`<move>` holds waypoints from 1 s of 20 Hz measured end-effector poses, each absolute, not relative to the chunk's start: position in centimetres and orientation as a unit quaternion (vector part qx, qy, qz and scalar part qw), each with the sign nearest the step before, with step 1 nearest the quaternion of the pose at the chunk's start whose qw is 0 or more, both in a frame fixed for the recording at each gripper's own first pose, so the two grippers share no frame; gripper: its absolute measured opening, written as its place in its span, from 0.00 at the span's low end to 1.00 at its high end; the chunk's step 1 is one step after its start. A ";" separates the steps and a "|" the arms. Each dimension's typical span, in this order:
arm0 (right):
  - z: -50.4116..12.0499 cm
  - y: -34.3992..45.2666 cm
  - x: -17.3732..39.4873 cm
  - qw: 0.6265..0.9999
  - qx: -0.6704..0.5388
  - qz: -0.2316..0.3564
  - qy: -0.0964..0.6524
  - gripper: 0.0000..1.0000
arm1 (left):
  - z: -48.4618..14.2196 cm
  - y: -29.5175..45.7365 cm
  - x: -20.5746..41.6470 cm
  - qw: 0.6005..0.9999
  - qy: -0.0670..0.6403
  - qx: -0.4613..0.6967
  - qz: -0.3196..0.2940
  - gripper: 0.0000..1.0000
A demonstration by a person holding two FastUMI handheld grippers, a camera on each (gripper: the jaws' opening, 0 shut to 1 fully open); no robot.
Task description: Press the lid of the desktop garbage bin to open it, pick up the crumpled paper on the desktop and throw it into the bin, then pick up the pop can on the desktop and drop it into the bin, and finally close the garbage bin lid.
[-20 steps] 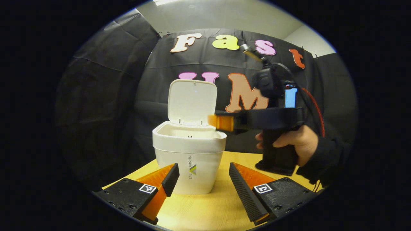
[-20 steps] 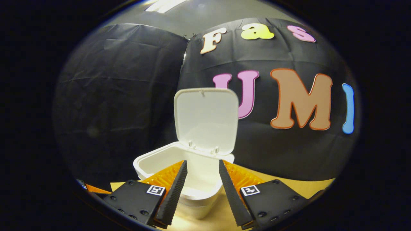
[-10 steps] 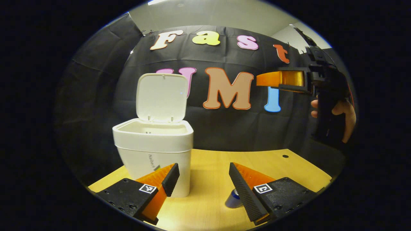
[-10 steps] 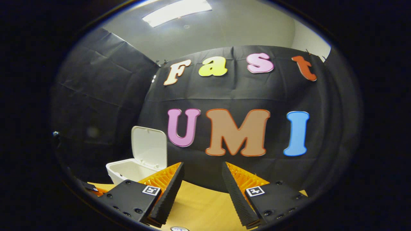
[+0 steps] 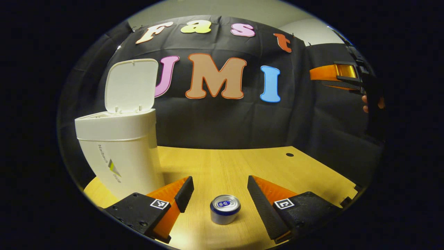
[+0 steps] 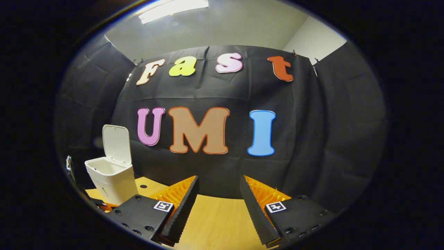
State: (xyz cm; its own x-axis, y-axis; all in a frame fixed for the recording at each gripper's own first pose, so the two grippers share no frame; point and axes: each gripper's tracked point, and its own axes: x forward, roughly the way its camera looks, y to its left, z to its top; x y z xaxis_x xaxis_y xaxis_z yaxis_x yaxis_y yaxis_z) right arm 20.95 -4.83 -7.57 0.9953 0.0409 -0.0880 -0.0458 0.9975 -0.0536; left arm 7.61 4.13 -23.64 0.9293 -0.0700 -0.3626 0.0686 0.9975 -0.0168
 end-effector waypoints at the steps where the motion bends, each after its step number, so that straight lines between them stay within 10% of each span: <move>1: -8.2 -5.7 20.5 0.998 -0.026 0.013 0.050 0.82 | -24.4 3.8 7.7 0.981 0.191 -0.001 -0.037 0.94; 15: -20.3 -9.5 13.6 0.982 -0.012 -0.038 0.184 0.82 | -35.0 4.0 8.7 0.959 0.279 -0.009 -0.036 0.94; 20: -24.7 -8.6 13.2 0.973 -0.004 -0.032 0.226 0.82 | -33.5 3.8 9.3 0.963 0.265 -0.025 -0.042 0.78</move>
